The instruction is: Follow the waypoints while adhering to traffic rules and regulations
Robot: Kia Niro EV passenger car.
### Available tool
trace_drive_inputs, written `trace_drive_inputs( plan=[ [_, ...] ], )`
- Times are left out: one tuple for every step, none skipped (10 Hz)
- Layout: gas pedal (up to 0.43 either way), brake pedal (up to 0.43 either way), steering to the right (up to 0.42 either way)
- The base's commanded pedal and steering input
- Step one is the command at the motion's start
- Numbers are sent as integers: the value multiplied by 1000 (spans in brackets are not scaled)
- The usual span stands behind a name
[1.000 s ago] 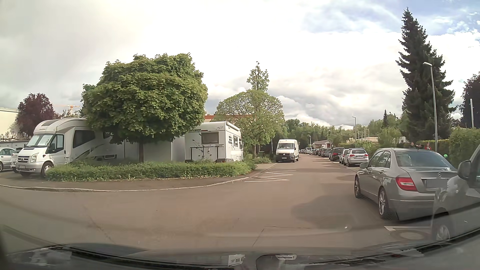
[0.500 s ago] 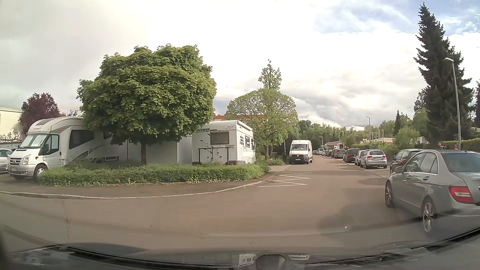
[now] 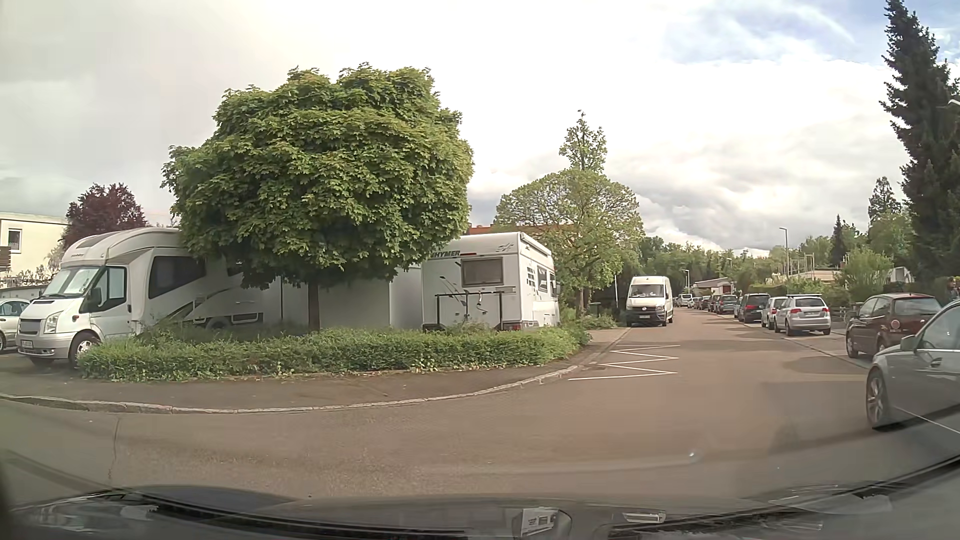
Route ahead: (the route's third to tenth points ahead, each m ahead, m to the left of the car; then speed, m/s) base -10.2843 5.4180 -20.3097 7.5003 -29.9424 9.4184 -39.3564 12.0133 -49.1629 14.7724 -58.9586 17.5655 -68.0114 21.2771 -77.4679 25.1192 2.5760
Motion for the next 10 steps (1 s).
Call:
trace_drive_inputs(
  plan=[
    [39,0,-339],
    [47,0,-373],
    [47,0,-408],
    [47,0,-435],
    [67,0,-470],
    [67,0,-501],
    [67,0,-540],
    [67,0,-577],
    [67,0,-619],
    [67,0,-664]
  ],
)
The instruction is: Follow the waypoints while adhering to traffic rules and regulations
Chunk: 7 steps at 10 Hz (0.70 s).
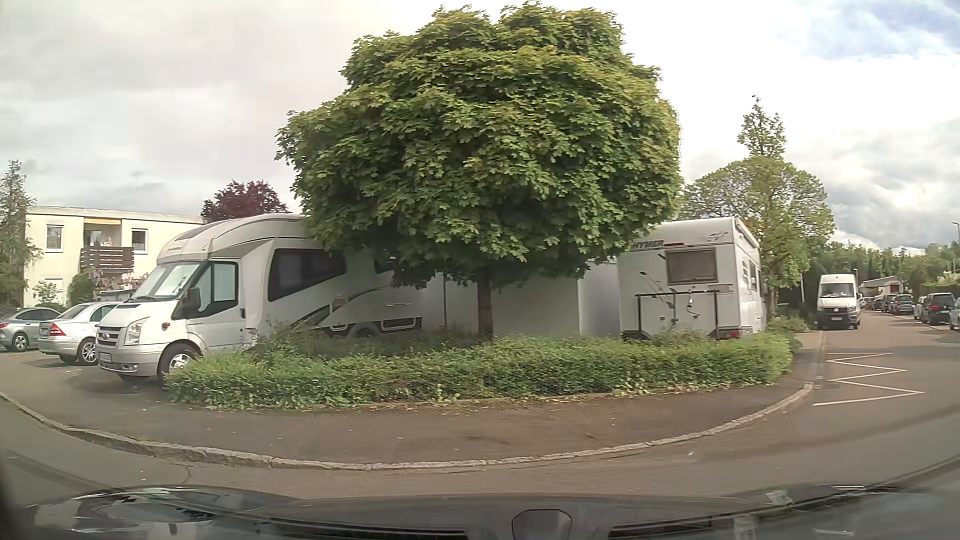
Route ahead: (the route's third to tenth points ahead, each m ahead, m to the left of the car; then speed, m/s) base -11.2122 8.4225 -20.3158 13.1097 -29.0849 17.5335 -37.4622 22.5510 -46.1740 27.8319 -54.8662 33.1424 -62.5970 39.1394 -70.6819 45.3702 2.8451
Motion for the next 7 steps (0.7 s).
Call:
trace_drive_inputs(
  plan=[
    [67,0,-697],
    [59,0,-742],
    [59,0,-780],
    [47,0,-799],
    [20,0,-812],
    [0,0,-817],
    [0,0,-817]
  ],
)
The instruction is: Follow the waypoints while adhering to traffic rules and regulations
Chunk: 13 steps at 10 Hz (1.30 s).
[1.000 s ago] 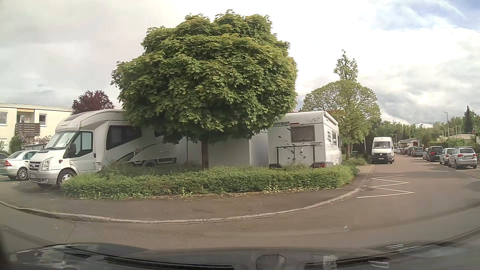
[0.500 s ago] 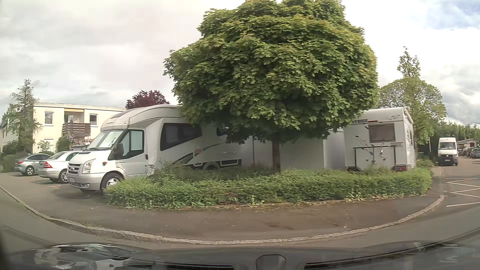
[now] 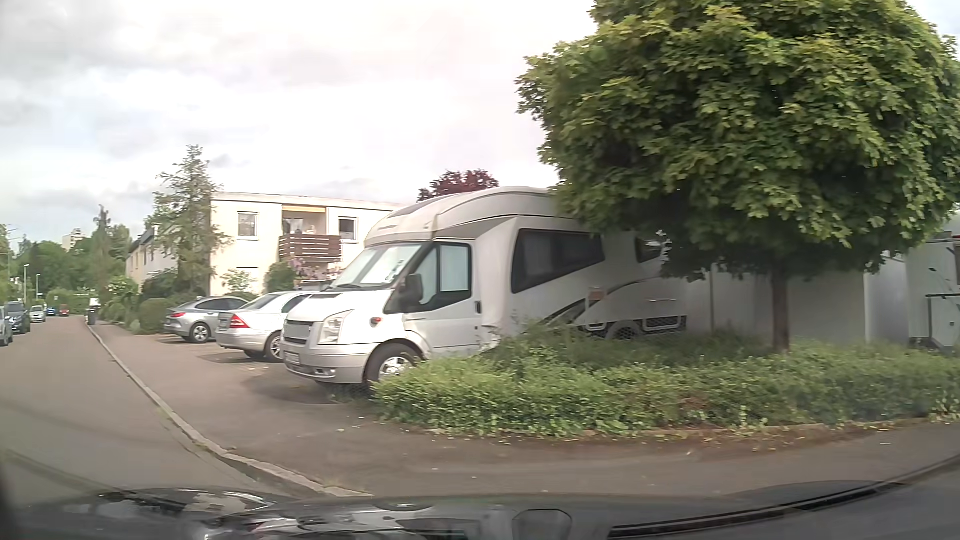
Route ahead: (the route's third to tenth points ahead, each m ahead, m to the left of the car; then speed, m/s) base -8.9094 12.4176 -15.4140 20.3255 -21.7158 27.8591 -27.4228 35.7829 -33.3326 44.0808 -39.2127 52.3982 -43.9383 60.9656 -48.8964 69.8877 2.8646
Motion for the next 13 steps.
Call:
trace_drive_inputs(
  plan=[
    [0,0,-817],
    [0,0,-811],
    [0,0,-807],
    [0,0,-805],
    [0,0,-794],
    [0,24,-777],
    [0,43,-751],
    [0,67,-723],
    [0,79,-696],
    [0,110,-661],
    [0,128,-620],
    [0,152,-576],
    [0,171,-542]
  ],
)
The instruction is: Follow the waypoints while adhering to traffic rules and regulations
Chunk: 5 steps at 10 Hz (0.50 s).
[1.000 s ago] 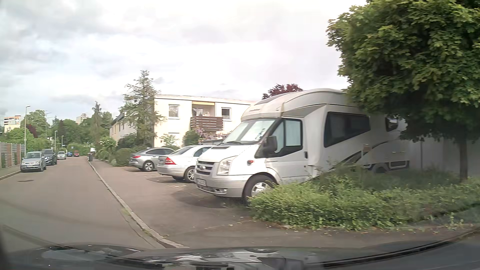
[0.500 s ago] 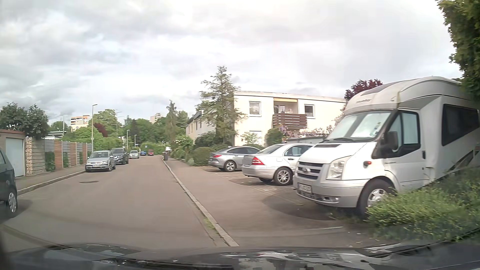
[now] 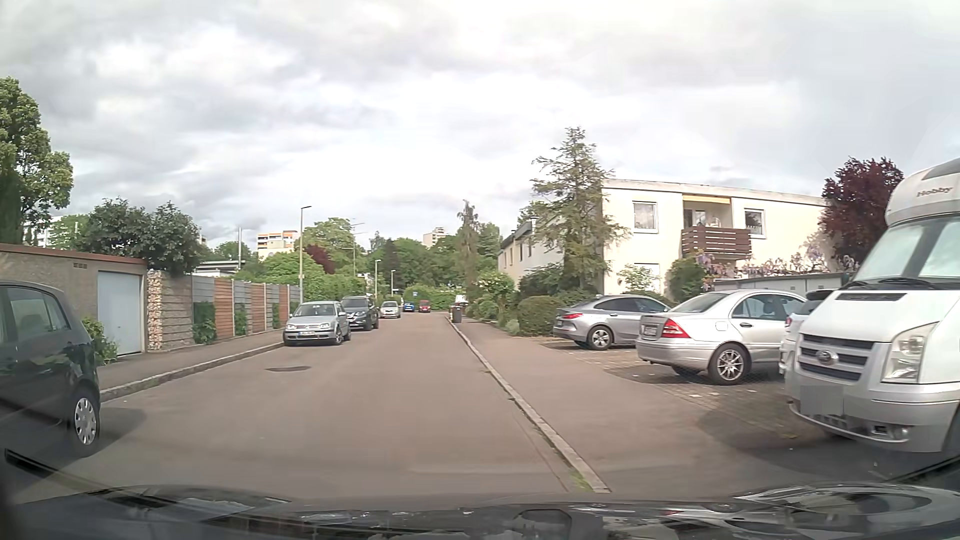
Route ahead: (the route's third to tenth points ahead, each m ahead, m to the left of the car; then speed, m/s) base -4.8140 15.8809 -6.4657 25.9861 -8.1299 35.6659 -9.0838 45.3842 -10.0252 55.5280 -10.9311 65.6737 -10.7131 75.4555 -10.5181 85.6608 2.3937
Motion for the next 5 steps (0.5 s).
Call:
trace_drive_inputs(
  plan=[
    [0,195,-480],
    [0,213,-408],
    [0,220,-356],
    [0,226,-287],
    [0,220,-229]
  ],
)
